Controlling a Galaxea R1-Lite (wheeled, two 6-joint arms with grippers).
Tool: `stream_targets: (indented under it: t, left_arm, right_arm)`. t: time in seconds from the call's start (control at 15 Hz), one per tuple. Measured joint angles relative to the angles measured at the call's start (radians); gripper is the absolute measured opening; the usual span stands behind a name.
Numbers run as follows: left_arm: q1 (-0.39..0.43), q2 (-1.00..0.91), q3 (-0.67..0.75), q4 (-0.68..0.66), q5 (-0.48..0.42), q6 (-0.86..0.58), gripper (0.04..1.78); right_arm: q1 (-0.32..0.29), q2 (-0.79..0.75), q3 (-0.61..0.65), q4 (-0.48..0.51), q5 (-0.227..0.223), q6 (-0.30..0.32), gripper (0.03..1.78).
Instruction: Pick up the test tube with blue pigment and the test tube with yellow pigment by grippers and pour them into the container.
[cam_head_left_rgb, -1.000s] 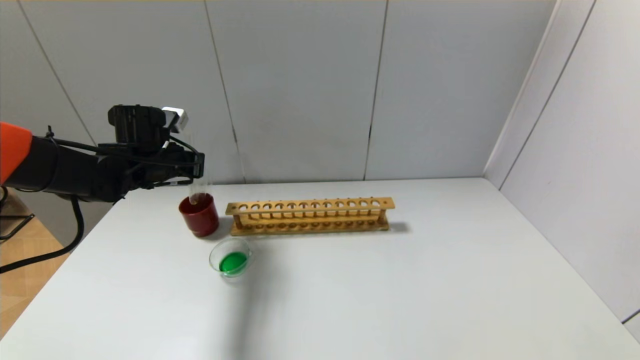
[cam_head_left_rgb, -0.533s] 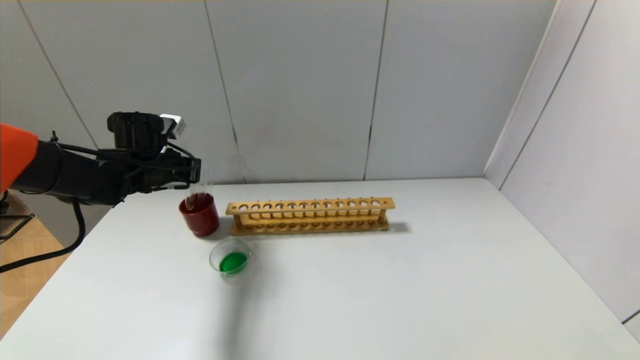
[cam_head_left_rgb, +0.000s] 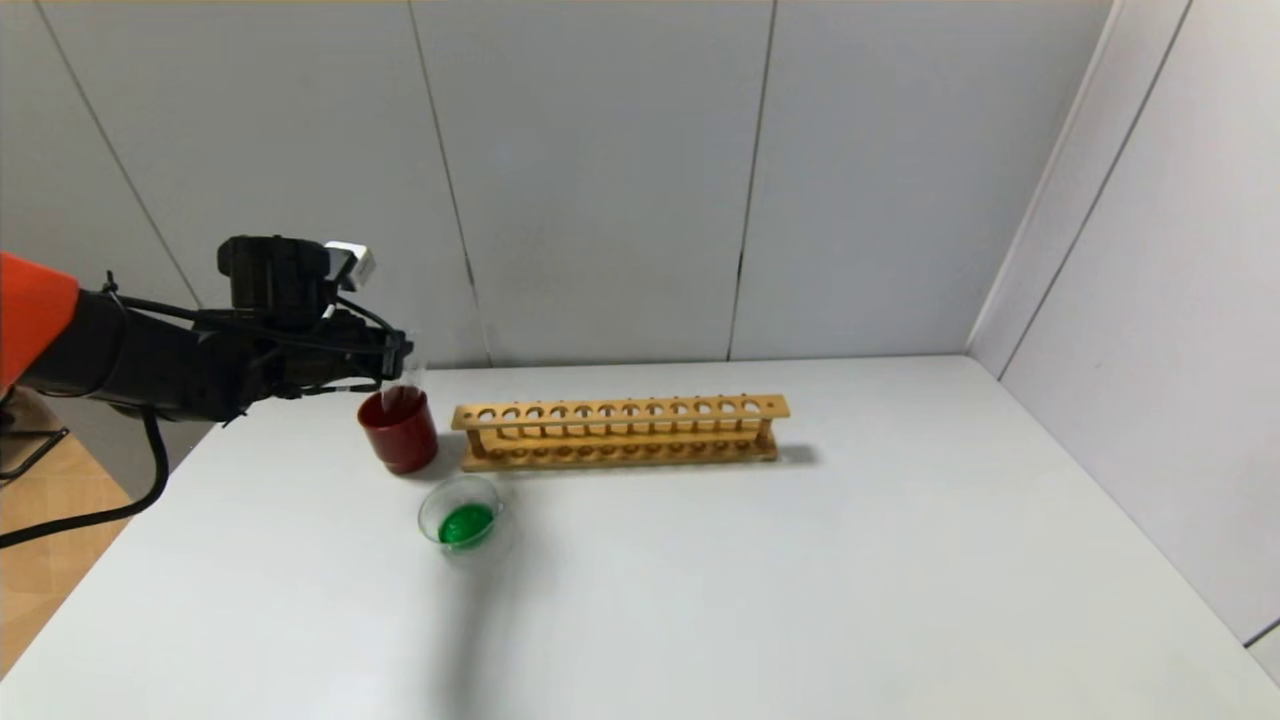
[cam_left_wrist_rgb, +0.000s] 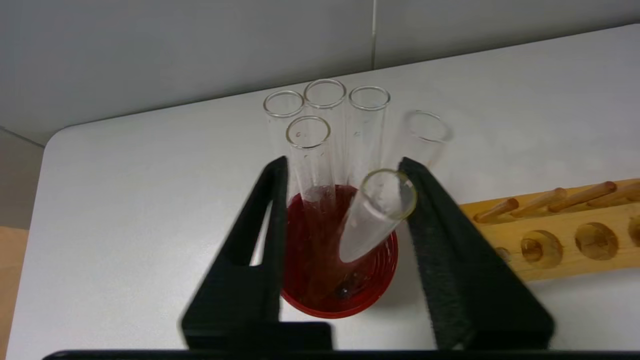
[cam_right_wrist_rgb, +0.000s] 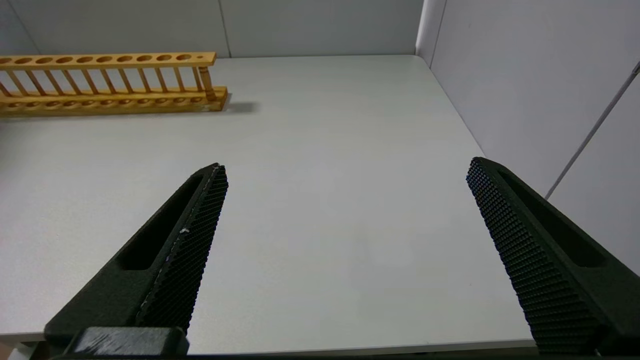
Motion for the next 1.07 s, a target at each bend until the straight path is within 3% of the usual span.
stream_targets:
  t: [0.2,0.4,0.8,1.07]
  left_arm:
    - [0.0,-0.038,0.016,0.0,0.0,0.0,1.41]
    - [0.0,-0.134,0.051,0.001,0.0,-0.004,1.69]
    - [0.003,-0.555,0.245,0.02,0.02,-0.01,1.75]
    - [0.003,-0.954,0.46,0.136,0.04,-0.016,1.75]
  right_arm:
    - [0.0,0.0,0.0,0.0,0.0,0.0,1.75]
    - [0.0,0.0,0.0,0.0,0.0,0.0,1.75]
    - [0.0,0.0,0.0,0.0,0.0,0.0,1.75]
    - [0.0,0.0,0.0,0.0,0.0,0.0,1.75]
